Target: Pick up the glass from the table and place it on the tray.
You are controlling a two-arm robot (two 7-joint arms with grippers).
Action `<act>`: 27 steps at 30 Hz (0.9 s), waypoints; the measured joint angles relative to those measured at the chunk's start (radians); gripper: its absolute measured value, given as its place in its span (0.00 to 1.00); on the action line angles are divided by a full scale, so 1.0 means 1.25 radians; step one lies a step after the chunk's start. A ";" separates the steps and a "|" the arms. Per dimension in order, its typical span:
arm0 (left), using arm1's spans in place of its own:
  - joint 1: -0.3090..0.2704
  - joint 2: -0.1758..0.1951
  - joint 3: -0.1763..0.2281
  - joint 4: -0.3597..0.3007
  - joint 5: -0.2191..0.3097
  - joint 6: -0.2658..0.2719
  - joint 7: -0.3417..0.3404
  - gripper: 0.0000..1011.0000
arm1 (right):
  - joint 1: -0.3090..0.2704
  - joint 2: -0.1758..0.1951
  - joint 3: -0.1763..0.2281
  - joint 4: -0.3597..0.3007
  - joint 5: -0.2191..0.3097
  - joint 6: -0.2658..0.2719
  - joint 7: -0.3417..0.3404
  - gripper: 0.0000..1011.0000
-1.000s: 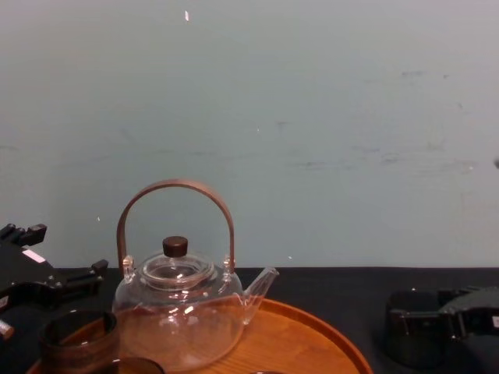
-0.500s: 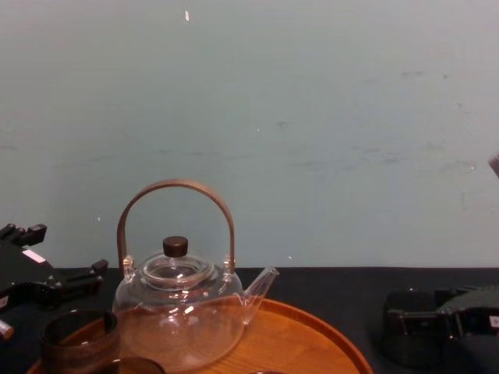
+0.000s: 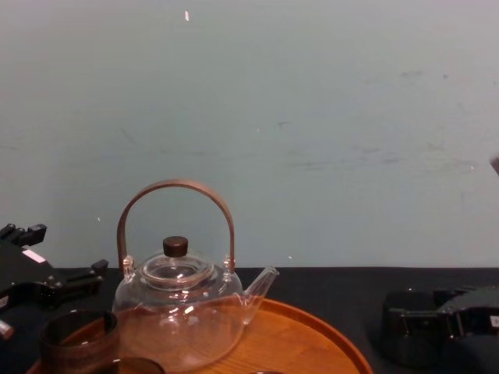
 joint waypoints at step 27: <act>0.000 0.000 0.000 0.000 0.000 0.000 0.000 0.99 | -0.046 0.062 0.028 -0.114 0.035 -0.028 0.058 0.88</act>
